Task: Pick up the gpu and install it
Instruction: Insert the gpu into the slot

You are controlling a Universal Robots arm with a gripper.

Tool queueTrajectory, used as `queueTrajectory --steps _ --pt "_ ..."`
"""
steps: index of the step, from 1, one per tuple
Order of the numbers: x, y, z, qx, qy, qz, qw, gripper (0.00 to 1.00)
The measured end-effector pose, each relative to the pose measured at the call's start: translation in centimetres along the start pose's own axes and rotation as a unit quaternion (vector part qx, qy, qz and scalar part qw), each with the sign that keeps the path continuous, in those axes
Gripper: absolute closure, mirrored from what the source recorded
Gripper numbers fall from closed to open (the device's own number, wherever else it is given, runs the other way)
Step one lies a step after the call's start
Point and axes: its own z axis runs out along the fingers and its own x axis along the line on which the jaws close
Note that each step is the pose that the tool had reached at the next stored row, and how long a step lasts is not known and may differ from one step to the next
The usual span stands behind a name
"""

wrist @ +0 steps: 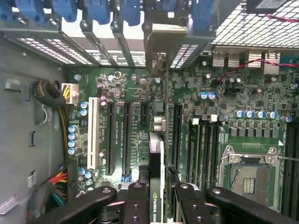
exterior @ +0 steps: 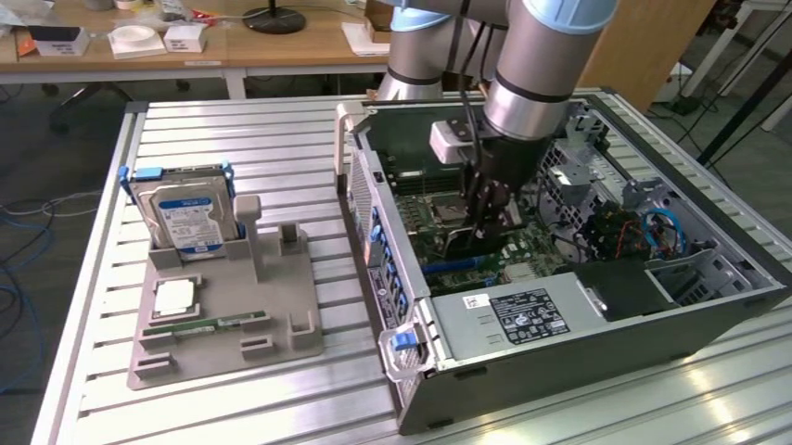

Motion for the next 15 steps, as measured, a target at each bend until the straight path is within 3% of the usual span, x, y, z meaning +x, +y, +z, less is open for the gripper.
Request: queueTrajectory --steps 5,15 --pt "-0.18 0.39 0.04 0.0000 0.0001 0.000 1.0000 0.74" --pt "-0.20 0.37 0.89 0.0001 0.0004 0.000 1.0000 0.74"
